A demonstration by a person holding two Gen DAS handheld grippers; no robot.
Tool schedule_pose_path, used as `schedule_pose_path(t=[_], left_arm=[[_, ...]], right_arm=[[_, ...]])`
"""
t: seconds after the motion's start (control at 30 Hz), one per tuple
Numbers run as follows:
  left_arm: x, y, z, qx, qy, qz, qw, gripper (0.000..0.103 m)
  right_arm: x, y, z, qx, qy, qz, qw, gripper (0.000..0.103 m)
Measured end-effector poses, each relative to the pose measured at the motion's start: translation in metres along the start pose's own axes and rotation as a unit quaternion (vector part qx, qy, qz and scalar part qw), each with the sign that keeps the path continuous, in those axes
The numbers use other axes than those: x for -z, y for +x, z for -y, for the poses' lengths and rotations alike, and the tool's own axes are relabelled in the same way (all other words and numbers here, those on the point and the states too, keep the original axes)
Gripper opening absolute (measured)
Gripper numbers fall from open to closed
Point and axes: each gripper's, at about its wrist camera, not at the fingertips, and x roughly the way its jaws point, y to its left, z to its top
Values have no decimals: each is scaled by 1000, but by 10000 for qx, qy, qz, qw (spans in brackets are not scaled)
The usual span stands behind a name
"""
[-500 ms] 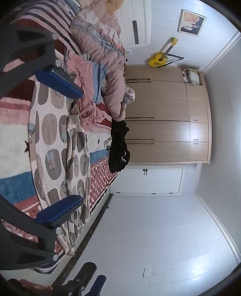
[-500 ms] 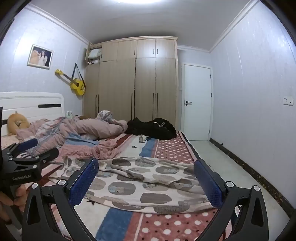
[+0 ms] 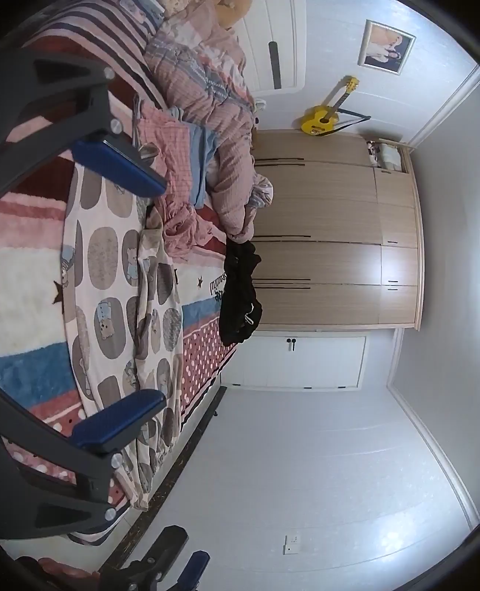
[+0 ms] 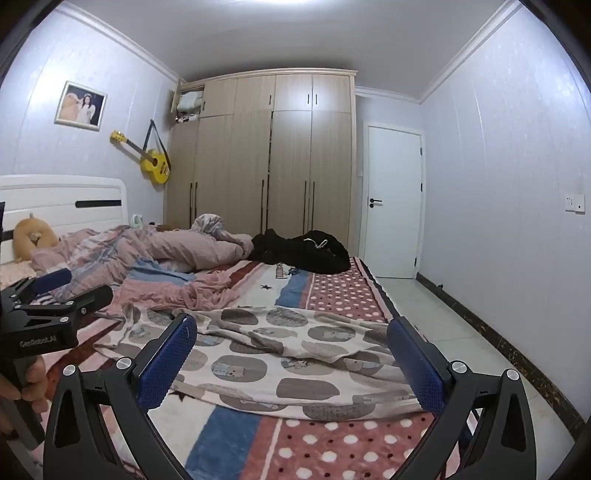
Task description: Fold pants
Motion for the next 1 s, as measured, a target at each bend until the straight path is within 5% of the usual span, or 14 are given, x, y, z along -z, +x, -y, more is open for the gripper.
schedule_pose_path(t=[1.0], left_arm=[[4, 5, -3, -77, -65, -73, 9999, 102]], right_arm=[[5, -2, 0, 23, -50, 74, 10000, 103]])
